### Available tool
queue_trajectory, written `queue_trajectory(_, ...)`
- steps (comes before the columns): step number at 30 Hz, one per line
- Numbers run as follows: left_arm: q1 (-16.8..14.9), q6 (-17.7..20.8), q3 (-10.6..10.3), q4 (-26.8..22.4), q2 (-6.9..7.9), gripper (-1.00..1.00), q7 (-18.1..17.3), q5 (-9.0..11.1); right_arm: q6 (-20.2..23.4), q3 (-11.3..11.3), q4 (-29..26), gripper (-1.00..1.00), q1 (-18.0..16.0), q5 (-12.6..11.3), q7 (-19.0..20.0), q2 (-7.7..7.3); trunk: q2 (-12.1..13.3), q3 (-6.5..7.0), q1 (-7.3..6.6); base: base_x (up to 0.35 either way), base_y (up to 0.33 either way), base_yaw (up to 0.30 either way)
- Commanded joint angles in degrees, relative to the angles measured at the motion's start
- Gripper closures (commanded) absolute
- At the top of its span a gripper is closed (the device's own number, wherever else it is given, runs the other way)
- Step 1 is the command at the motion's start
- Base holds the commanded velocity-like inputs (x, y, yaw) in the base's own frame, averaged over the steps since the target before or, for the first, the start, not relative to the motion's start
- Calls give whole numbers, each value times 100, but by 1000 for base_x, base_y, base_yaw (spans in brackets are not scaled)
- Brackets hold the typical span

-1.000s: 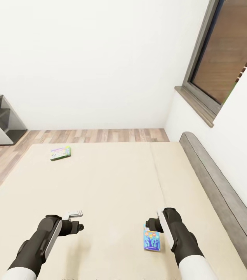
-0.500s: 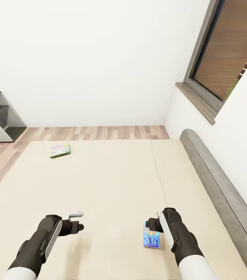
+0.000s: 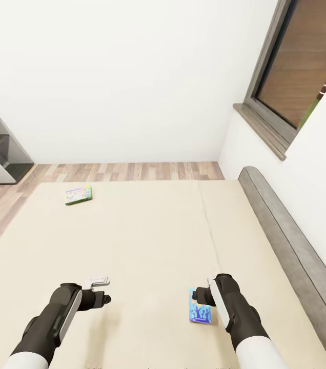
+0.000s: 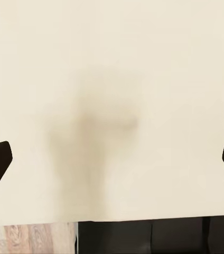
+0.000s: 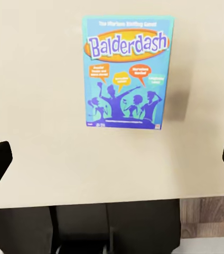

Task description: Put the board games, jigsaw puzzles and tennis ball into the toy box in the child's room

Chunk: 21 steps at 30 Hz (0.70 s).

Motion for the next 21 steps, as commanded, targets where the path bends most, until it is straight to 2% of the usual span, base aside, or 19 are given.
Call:
queue_trajectory(1, -3, 28, 6, -6, -3, -100, -13, 7, 21, -14, -6, -100, -4, -25, -28, 6, -11, -19, 3, 0, 0, 0)
queue_trajectory(21, -3, 25, 3, -5, -3, -100, 4, 7, 9, -15, -2, -100, -4, -22, -32, 6, -11, -204, 3, 0, 0, 0)
